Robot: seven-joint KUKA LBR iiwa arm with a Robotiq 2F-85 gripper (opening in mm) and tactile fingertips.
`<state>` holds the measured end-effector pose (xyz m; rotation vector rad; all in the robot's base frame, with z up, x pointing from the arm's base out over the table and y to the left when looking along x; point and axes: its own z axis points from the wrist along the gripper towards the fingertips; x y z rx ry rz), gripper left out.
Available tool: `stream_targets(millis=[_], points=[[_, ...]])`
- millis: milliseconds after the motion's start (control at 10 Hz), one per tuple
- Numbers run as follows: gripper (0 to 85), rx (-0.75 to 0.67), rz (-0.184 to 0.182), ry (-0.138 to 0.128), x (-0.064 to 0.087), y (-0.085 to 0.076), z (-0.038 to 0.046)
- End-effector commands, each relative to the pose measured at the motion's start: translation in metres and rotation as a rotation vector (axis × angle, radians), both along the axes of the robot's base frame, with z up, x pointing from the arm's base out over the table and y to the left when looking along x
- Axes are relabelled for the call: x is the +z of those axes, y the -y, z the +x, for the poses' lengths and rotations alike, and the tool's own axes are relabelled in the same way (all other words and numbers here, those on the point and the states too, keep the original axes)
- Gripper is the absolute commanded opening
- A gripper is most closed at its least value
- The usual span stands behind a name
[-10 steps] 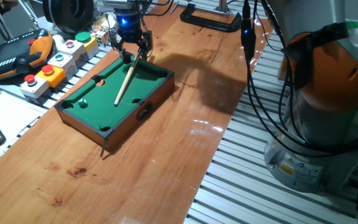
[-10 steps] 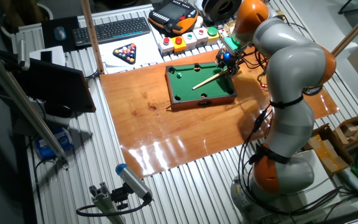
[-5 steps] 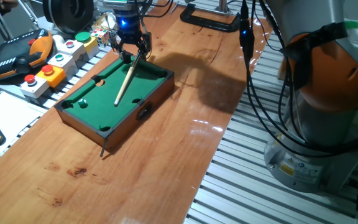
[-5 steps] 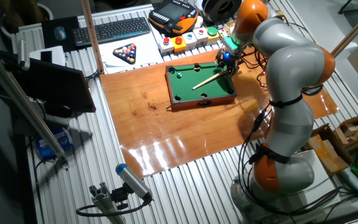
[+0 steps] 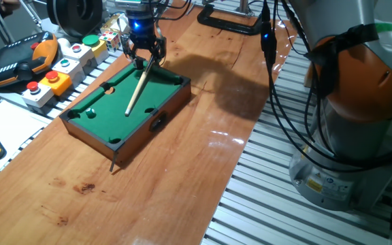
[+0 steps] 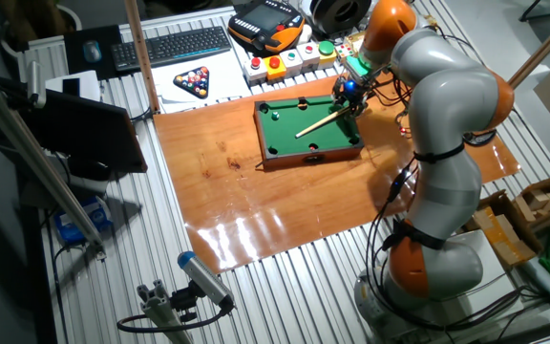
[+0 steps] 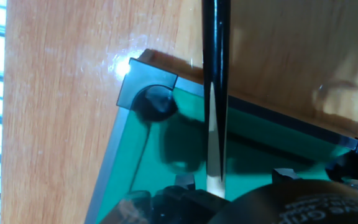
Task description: Hit the pool ball
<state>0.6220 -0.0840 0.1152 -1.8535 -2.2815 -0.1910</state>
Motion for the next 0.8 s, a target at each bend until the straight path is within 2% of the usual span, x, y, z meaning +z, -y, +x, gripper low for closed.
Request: stream_targets(millis=[0,300,700], points=[[62.3,-0.004,0.013,-0.008,0.000,0.000,-0.0001],[58.0,0.001,0.033,-0.016,-0.005,-0.001,0.0002],[55.3,0.011,0.034,-0.016,-0.011,-0.001,0.0028]])
